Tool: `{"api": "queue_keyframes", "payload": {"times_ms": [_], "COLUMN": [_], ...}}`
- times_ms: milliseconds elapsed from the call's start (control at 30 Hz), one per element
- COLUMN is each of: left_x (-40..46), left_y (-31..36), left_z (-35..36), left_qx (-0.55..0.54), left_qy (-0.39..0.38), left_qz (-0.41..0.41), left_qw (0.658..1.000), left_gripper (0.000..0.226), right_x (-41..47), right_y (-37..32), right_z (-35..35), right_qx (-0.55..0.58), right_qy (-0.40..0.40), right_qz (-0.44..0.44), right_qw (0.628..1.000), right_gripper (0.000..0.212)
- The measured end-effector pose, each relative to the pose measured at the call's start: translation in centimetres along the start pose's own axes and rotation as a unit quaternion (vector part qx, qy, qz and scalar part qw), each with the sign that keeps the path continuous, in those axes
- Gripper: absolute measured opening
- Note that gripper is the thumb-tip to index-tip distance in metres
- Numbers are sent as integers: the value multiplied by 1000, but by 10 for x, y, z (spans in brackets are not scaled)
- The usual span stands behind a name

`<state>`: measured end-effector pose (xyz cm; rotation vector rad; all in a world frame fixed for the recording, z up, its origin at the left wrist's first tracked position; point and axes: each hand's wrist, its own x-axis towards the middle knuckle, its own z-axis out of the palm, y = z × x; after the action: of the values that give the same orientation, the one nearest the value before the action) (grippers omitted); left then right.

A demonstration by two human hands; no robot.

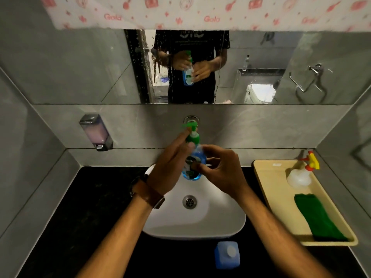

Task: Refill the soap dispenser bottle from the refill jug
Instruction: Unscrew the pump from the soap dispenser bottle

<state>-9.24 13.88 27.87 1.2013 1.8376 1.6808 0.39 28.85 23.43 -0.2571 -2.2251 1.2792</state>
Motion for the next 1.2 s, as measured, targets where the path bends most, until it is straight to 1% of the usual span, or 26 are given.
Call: {"api": "queue_keyframes", "payload": {"times_ms": [133, 200, 267, 333, 400, 533, 600, 733, 833, 933, 1000, 1100, 1200], "left_x": [-2, 1, 5, 9, 11, 7, 5, 3, 1, -11, -27, -57, -98], "left_y": [5, 6, 6, 5, 3, 4, 4, 12, 12, 3, -13, -53, -100], "left_z": [-10, -13, -17, -21, -23, -26, -28, -39, -54, -68, -74, -79, -78], "left_qx": [91, 86, 94, 158, 183, 127, 85, 36, -35, -76, -99, -147, -154], "left_qy": [74, 108, 112, 89, 77, 108, 139, 217, 270, 304, 322, 349, 369], "left_qz": [62, 53, 43, 51, 54, 41, 36, 30, 13, -1, -33, -113, -183], "left_qw": [991, 989, 988, 982, 978, 985, 986, 975, 962, 949, 941, 919, 898], "left_gripper": [33, 31, 33, 35, 36, 33, 31, 27, 23, 23, 19, 17, 19], "right_x": [3, 4, 3, 3, 3, 2, -1, -11, -21, -37, -49, -69, -98], "right_y": [0, -1, -4, -5, -5, -2, 3, 18, 30, 41, 48, 58, 66], "right_z": [-5, -2, 2, 5, 7, 10, 11, 15, 19, 25, 29, 36, 50], "right_qx": [-5, -5, -9, -15, -21, -14, -9, -5, -17, -11, 2, 24, 34], "right_qy": [11, 4, -2, -4, -5, -10, -15, -36, -39, -48, -62, -80, -77], "right_qz": [9, 10, 2, -7, -11, -14, -16, 15, 33, 72, 109, 145, 155], "right_qw": [1000, 1000, 1000, 1000, 1000, 1000, 1000, 999, 999, 996, 992, 986, 984], "right_gripper": [49, 49, 48, 47, 47, 46, 46, 47, 48, 52, 53, 56, 56]}}
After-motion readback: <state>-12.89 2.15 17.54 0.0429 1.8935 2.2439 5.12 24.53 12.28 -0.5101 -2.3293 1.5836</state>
